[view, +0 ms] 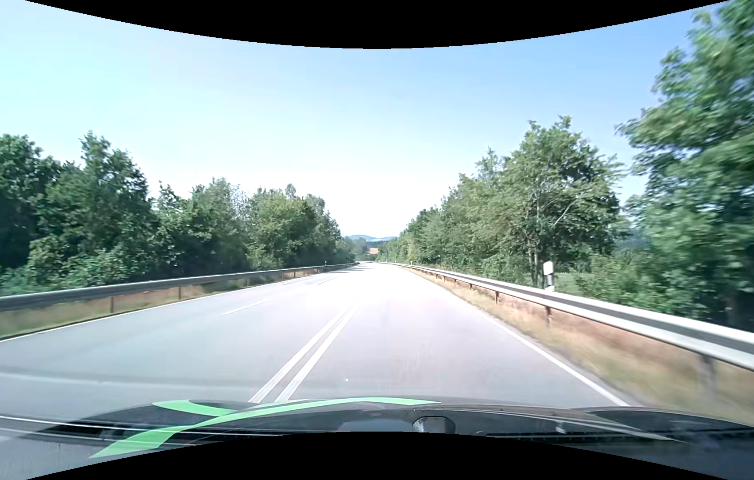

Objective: Follow the waypoints while adhering to traffic rules and regulations

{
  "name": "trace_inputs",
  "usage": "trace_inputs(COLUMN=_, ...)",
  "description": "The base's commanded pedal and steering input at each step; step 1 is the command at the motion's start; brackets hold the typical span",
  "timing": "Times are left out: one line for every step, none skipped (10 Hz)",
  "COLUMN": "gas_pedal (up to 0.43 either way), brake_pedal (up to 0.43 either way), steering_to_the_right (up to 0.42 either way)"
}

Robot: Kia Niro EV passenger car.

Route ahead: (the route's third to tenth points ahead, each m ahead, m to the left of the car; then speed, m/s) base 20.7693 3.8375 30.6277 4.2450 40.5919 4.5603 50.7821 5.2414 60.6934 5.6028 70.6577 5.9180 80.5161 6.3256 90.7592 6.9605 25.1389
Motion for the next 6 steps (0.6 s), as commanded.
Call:
trace_inputs(gas_pedal=0.177, brake_pedal=0.000, steering_to_the_right=-0.005)
trace_inputs(gas_pedal=0.177, brake_pedal=0.000, steering_to_the_right=-0.006)
trace_inputs(gas_pedal=0.177, brake_pedal=0.000, steering_to_the_right=-0.006)
trace_inputs(gas_pedal=0.189, brake_pedal=0.000, steering_to_the_right=-0.006)
trace_inputs(gas_pedal=0.189, brake_pedal=0.000, steering_to_the_right=-0.006)
trace_inputs(gas_pedal=0.197, brake_pedal=0.000, steering_to_the_right=-0.006)
